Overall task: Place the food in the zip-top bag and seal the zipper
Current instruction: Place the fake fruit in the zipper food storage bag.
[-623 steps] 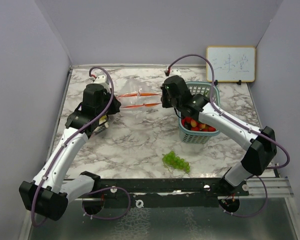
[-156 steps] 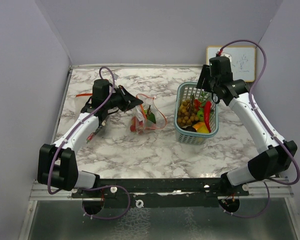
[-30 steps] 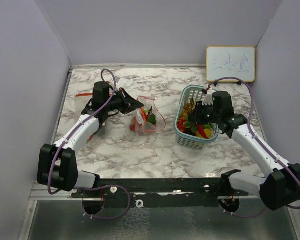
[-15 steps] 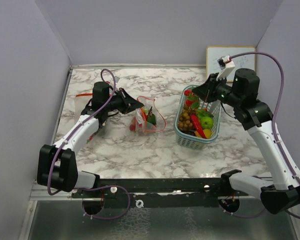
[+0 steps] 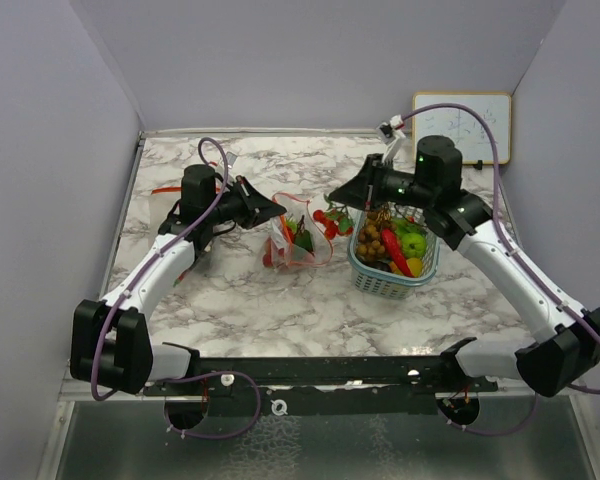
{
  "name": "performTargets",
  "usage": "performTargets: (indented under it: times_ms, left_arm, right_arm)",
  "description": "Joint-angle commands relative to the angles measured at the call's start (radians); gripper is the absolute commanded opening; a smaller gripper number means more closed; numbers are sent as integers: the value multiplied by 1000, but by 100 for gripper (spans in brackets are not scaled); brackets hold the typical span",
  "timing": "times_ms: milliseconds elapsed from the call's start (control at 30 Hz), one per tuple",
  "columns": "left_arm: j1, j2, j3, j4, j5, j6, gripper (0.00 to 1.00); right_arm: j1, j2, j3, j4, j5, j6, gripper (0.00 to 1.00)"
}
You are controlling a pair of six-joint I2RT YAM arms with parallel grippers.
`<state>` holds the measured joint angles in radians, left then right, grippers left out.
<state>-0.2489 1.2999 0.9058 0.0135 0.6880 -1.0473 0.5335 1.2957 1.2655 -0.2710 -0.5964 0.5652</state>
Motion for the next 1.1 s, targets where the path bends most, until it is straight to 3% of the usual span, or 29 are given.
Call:
performTargets:
  times_ms: [0,333,667,733,867,967,1067]
  left_arm:
    - [1,-42,-10,26,-2,-17,0]
    - [0,-91,-21,-1,-9,-17,0]
    - [0,-103,-43,4,-18,-30,0]
    - [1,-101,-43,7,-18,-28,0]
    - [0,-92,-40,15,-17,-25,0]
    - [0,-84,-44,25,-17,-28,0]
    - [0,-81,-45,39,-9,-38,0]
  right_arm:
    - [78,44,-12,140,22,34,5]
    - [95,122,-160,172,246,-27,5]
    - [158,198,-75,112,400,-78,7]
    - [191,216,-36,94,393,-95,18]
    - [247,227,37,1,403,-124,51]
    - [253,190,63,-93,448,-114,58]
    - [252,122,85,-227,616,-106,65]
